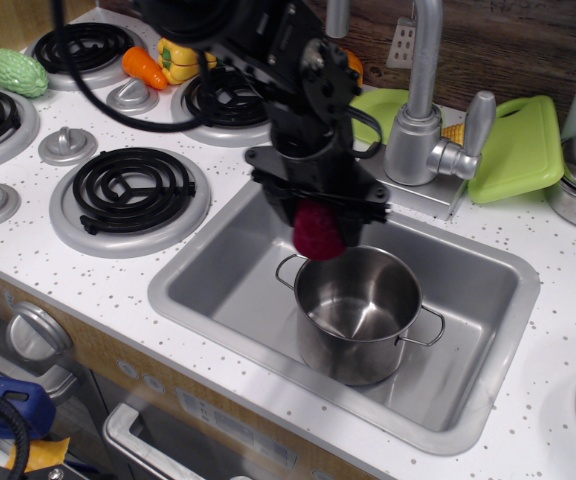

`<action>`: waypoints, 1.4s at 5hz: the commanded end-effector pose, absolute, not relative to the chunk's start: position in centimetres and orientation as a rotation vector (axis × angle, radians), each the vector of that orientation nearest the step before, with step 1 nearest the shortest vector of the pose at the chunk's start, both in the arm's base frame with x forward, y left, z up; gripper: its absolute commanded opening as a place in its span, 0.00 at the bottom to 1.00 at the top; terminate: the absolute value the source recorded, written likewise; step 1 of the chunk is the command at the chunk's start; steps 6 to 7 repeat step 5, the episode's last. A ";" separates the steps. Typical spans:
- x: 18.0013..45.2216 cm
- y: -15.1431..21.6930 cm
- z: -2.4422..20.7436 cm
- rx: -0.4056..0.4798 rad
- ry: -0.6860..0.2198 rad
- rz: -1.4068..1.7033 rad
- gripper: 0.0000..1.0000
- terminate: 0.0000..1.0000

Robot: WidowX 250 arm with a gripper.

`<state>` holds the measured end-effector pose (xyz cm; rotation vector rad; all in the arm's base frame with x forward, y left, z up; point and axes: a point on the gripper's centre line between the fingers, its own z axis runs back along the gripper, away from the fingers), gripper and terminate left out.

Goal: Put sweet potato in pot which is in sink

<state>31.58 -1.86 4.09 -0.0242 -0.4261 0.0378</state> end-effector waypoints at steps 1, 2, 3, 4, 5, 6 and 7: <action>32.6 -3.7 4.6 -0.046 -0.473 0.056 0.00 0.00; 32.6 -3.7 4.6 -0.062 -0.489 0.042 1.00 0.00; 32.6 -3.7 4.6 -0.062 -0.489 0.042 1.00 0.00; 32.6 -3.7 4.6 -0.062 -0.489 0.042 1.00 0.00; 32.6 -3.7 4.6 -0.062 -0.489 0.042 1.00 1.00; 32.6 -3.7 4.6 -0.062 -0.489 0.042 1.00 1.00; 32.6 -3.7 4.6 -0.062 -0.489 0.042 1.00 1.00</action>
